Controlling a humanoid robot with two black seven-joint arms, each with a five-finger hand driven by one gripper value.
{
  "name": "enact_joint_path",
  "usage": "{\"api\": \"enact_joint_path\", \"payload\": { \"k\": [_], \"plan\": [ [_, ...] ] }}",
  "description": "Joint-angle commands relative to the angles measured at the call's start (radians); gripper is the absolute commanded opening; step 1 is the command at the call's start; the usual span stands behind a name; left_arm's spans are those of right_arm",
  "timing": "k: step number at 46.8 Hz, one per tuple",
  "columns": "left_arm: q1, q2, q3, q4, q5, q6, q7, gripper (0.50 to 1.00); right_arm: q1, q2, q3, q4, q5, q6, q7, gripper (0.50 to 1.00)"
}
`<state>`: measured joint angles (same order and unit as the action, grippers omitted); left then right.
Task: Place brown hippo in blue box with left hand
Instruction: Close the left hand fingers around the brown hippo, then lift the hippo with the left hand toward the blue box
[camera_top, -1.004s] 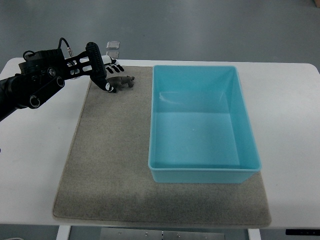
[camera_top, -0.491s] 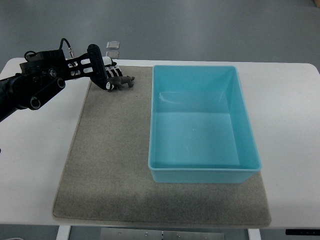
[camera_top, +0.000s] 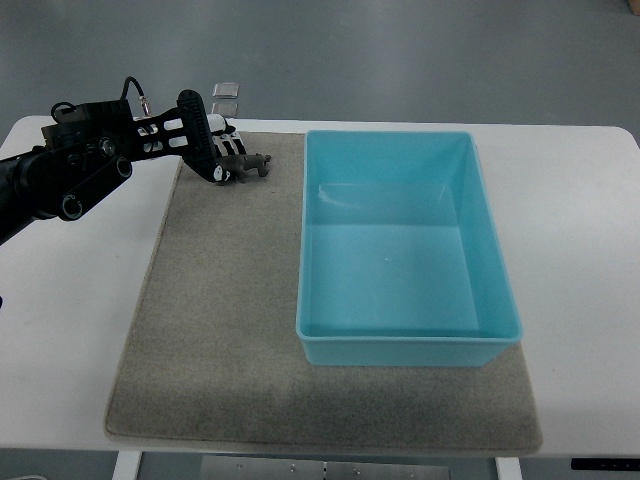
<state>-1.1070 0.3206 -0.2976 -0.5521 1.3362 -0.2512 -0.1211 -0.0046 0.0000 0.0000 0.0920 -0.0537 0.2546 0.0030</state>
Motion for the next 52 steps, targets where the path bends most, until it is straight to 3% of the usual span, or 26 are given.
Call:
{"api": "enact_joint_path", "payload": {
  "k": [1, 19, 28, 52],
  "plan": [
    [0.001, 0.0, 0.001, -0.002, 0.0, -0.002, 0.0, 0.5, 0.0, 0.0, 0.0, 0.0, 0.0, 0.0, 0.0, 0.936],
    [-0.002, 0.009, -0.003, -0.006, -0.011, -0.006, 0.0, 0.5, 0.0, 0.0, 0.0, 0.0, 0.0, 0.0, 0.0, 0.936],
    [-0.007, 0.028, -0.006, -0.061, -0.011, -0.013, 0.0, 0.5, 0.0, 0.0, 0.0, 0.0, 0.0, 0.0, 0.0, 0.936],
    [-0.048, 0.212, -0.071, -0.242, -0.023, -0.077, 0.0, 0.5, 0.0, 0.0, 0.0, 0.0, 0.0, 0.0, 0.0, 0.936]
  ]
}}
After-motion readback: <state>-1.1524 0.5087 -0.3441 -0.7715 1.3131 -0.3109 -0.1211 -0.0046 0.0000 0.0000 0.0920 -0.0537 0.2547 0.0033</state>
